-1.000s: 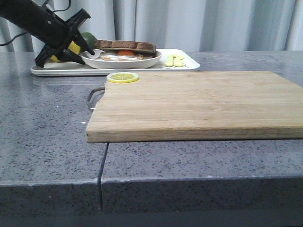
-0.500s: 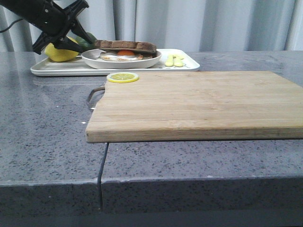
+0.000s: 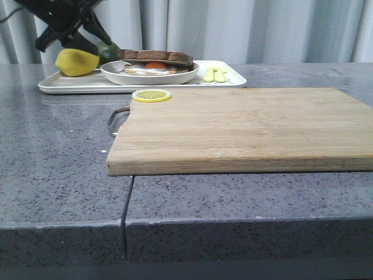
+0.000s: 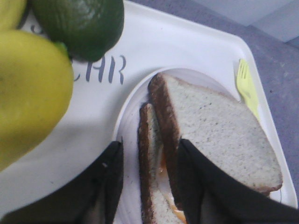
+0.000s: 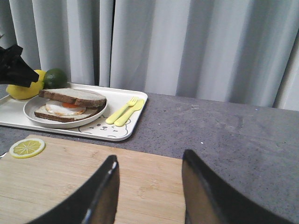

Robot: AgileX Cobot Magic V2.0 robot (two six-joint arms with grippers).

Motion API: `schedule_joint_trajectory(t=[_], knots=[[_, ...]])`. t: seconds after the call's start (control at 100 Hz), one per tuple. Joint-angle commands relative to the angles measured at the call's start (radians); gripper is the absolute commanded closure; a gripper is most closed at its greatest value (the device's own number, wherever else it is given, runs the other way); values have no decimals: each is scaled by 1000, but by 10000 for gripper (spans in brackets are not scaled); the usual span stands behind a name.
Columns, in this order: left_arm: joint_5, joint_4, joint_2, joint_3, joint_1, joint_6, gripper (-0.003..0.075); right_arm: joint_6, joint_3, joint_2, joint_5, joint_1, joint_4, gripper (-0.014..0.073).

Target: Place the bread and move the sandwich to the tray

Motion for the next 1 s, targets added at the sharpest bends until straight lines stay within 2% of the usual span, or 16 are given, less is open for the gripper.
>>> schedule_joint_trajectory(t=[0.0, 0.2, 0.32, 0.67, 0.99], knots=[[13, -26, -71, -89, 25, -6, 466, -1, -26, 2, -88, -4, 3, 259], [146, 5, -102, -191, 70, -6, 466, -1, -26, 2, -88, -4, 3, 259], [144, 20, -153, -191, 91, -6, 467, -1, -26, 2, -83, -4, 3, 259], [176, 205, -337, -191, 91, 4, 467, -1, -26, 2, -81, -4, 3, 259], [214, 242, -485, -136, 89, 78, 467, -1, -26, 2, -81, -4, 3, 259]])
